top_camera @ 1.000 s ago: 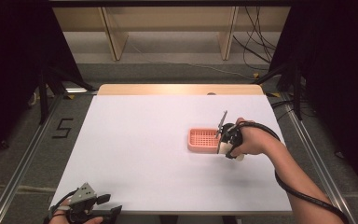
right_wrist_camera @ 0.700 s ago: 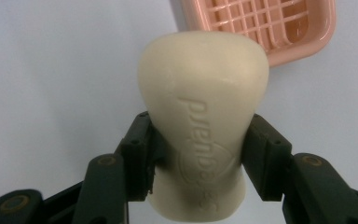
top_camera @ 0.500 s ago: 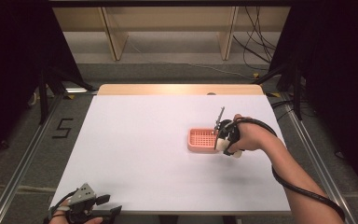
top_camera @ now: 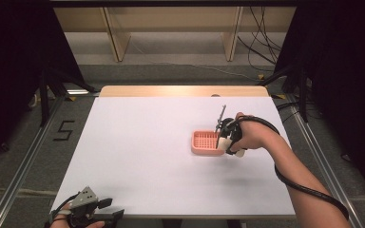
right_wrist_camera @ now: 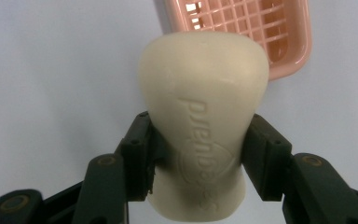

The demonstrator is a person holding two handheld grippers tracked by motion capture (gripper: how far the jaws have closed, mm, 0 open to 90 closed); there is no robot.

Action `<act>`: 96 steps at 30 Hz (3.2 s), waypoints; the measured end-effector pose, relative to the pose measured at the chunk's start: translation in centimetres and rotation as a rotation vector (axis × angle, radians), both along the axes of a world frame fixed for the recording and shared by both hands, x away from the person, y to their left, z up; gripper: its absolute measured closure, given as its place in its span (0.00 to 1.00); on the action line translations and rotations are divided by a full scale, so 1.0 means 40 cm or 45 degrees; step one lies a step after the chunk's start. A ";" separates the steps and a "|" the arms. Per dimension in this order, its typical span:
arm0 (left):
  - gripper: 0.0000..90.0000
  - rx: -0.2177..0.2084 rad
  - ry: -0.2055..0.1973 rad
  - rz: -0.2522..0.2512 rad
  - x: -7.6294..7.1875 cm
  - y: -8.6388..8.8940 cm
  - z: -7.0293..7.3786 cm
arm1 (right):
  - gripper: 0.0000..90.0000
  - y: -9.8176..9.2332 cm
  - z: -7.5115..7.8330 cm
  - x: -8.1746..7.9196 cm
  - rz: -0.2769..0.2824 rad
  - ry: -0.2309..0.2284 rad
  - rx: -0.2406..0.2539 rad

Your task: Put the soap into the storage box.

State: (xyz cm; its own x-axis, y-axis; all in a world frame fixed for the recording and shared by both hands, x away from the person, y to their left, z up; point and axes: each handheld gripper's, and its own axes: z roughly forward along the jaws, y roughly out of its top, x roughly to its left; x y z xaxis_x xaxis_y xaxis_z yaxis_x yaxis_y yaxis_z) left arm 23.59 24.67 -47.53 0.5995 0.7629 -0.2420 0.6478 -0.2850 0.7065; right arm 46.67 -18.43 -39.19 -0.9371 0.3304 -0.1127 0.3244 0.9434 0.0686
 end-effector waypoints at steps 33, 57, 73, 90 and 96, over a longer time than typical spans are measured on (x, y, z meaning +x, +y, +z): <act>0.39 -0.001 -0.016 0.004 -0.001 -0.002 -0.001 | 0.56 0.027 0.016 0.035 0.047 -0.041 -0.016; 0.39 0.013 -0.008 -0.016 -0.001 0.001 0.001 | 0.56 0.056 0.022 0.056 0.099 -0.052 -0.018; 0.39 -0.003 -0.010 -0.006 -0.002 -0.002 0.001 | 0.56 0.079 0.024 0.060 0.055 -0.025 -0.002; 0.39 -0.005 -0.020 -0.002 -0.002 -0.003 0.000 | 0.56 0.100 0.023 0.064 0.044 -0.043 -0.010; 0.39 -0.007 -0.019 -0.001 -0.003 -0.003 0.000 | 0.56 0.103 0.015 0.071 0.096 -0.053 0.000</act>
State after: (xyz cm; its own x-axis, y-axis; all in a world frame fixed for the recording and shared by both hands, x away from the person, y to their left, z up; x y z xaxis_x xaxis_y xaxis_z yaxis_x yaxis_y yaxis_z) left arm 23.49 24.55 -47.54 0.6039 0.7610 -0.2372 0.6370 -0.2819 0.7174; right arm 49.50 -14.30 -38.61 -0.9538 0.2592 -0.1519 0.2494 0.9651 0.0802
